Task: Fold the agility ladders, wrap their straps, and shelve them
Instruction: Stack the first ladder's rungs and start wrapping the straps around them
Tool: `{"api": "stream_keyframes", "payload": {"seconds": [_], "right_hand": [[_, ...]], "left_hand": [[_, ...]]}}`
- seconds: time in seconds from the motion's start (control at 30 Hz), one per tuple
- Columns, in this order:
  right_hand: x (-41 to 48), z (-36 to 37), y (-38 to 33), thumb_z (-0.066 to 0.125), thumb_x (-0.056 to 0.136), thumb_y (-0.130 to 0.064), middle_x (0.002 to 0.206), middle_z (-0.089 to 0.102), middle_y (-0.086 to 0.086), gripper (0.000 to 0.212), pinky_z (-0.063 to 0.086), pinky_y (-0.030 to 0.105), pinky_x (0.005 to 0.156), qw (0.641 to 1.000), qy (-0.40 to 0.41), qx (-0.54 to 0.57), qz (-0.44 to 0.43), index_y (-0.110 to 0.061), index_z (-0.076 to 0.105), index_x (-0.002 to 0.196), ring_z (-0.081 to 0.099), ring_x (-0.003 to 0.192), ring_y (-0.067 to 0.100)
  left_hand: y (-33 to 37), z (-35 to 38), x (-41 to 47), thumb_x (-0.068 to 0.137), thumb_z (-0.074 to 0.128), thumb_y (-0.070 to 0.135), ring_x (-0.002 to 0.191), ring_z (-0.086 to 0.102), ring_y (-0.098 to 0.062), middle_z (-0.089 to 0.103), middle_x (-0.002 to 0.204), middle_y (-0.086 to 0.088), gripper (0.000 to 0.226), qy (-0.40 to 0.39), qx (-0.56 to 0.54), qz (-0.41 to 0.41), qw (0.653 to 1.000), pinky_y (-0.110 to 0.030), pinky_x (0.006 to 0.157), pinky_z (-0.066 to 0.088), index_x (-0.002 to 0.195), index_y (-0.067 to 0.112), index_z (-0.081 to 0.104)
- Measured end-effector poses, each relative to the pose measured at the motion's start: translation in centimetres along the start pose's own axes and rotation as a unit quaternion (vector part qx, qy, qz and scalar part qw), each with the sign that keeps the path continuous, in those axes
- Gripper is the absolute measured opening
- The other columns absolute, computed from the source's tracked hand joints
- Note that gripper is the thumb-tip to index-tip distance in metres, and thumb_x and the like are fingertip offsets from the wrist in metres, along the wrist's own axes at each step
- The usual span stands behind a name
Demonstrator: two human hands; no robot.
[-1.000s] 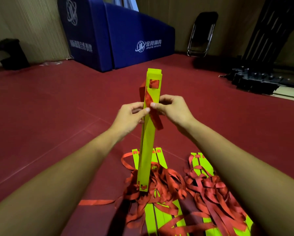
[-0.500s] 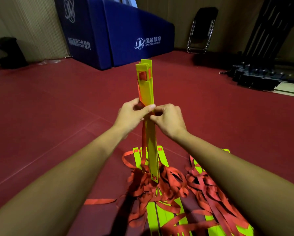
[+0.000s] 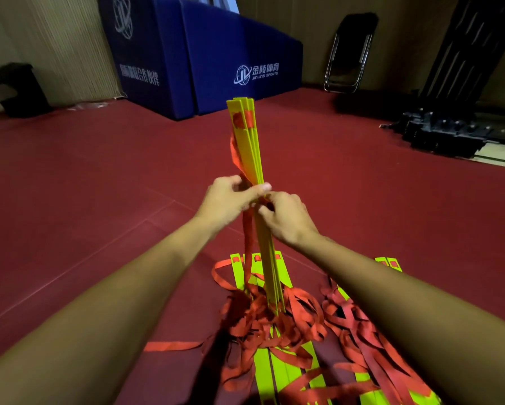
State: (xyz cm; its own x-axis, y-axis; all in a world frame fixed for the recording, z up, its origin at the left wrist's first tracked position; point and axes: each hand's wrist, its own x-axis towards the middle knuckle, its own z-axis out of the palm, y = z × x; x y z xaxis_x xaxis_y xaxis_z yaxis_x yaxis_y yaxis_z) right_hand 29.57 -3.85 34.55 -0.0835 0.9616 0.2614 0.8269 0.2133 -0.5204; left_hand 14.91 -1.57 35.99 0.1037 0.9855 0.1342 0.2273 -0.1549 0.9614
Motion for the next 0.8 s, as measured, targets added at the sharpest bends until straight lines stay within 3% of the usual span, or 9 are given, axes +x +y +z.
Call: {"api": "stream_keyframes", "payload": {"seconds": [0.07,0.13,0.23,0.3,0.43,0.53,0.6,0.7,0.8], "right_hand": [[-0.1,0.0,-0.3,0.05,0.095,-0.034,0.108,0.068,0.022,0.031,0.049,0.044,0.084,1.0,0.004,-0.016,0.01,-0.014,0.067,0.112,0.058,0.105,0.048],[-0.1,0.0,-0.3,0.054,0.095,-0.034,0.105,0.069,0.019,0.028,0.05,0.043,0.083,1.0,-0.005,-0.01,-0.002,-0.016,0.067,0.111,0.059,0.104,0.046],[-0.1,0.1,0.0,0.065,0.091,-0.035,0.095,0.073,0.009,0.021,0.05,0.039,0.081,0.999,-0.035,0.023,-0.021,-0.021,0.07,0.106,0.063,0.102,0.037],[-0.2,0.3,0.3,0.068,0.089,-0.04,0.095,0.074,0.006,0.022,0.051,0.036,0.082,0.997,-0.074,0.022,-0.009,-0.022,0.072,0.102,0.065,0.103,0.033],[-0.3,0.5,1.1,0.068,0.089,-0.043,0.098,0.073,0.009,0.019,0.044,0.032,0.076,0.989,-0.144,-0.015,-0.001,-0.025,0.062,0.085,0.064,0.102,0.034],[0.0,-0.4,1.2,0.078,0.08,-0.044,0.083,0.069,0.006,0.031,0.042,0.031,0.069,0.982,-0.186,-0.026,-0.002,-0.018,0.061,0.081,0.063,0.084,0.025],[0.1,-0.8,1.0,0.08,0.075,-0.048,0.079,0.07,0.007,0.038,0.046,0.033,0.069,0.984,-0.175,-0.016,-0.008,-0.013,0.067,0.083,0.064,0.078,0.024],[0.1,-0.9,0.3,0.078,0.076,-0.049,0.085,0.074,0.006,0.033,0.046,0.031,0.07,0.992,-0.123,0.016,-0.03,-0.019,0.073,0.089,0.067,0.084,0.023],[0.0,-0.8,-0.6,0.077,0.079,-0.044,0.095,0.075,0.003,0.029,0.043,0.03,0.07,0.995,-0.088,0.036,-0.039,-0.023,0.075,0.099,0.067,0.094,0.022]], "left_hand": [[-0.3,0.3,-0.2,0.056,0.079,0.071,0.079,0.07,-0.02,0.075,0.082,-0.011,0.062,0.006,0.042,-0.006,0.999,-0.048,0.084,0.06,0.082,0.015,0.073],[-0.6,0.4,-0.1,0.061,0.075,0.069,0.073,0.071,-0.021,0.074,0.077,-0.011,0.056,0.03,0.062,-0.004,0.998,-0.048,0.081,0.061,0.08,0.016,0.075],[-0.2,0.1,-0.2,0.08,0.078,0.046,0.068,0.069,-0.02,0.072,0.07,-0.004,0.032,0.048,0.02,-0.003,0.999,-0.05,0.081,0.061,0.077,0.015,0.073],[0.1,-0.2,0.0,0.087,0.076,0.032,0.069,0.066,-0.016,0.069,0.076,-0.006,0.022,0.053,-0.041,-0.004,0.998,-0.051,0.084,0.06,0.08,0.012,0.071],[0.8,-0.9,0.0,0.098,0.063,0.023,0.067,0.064,-0.003,0.068,0.085,-0.011,0.022,0.077,-0.098,-0.001,0.992,-0.036,0.081,0.062,0.079,0.012,0.066],[0.6,-1.5,0.5,0.102,0.054,0.023,0.055,0.059,0.004,0.064,0.08,-0.005,0.024,0.113,-0.104,-0.015,0.988,-0.022,0.068,0.057,0.083,0.014,0.064],[0.6,-1.7,0.5,0.103,0.053,0.019,0.06,0.061,0.001,0.062,0.078,-0.003,0.023,0.122,-0.131,-0.024,0.983,-0.019,0.064,0.055,0.084,0.016,0.063],[0.3,-0.6,0.0,0.101,0.057,0.015,0.074,0.066,-0.01,0.067,0.092,-0.01,0.013,0.057,-0.147,-0.047,0.986,-0.026,0.067,0.057,0.09,0.015,0.064],[0.1,0.8,-0.6,0.101,0.056,0.014,0.06,0.067,-0.001,0.067,0.089,-0.011,0.008,0.039,-0.099,-0.07,0.992,-0.02,0.047,0.051,0.102,0.008,0.062]]}}
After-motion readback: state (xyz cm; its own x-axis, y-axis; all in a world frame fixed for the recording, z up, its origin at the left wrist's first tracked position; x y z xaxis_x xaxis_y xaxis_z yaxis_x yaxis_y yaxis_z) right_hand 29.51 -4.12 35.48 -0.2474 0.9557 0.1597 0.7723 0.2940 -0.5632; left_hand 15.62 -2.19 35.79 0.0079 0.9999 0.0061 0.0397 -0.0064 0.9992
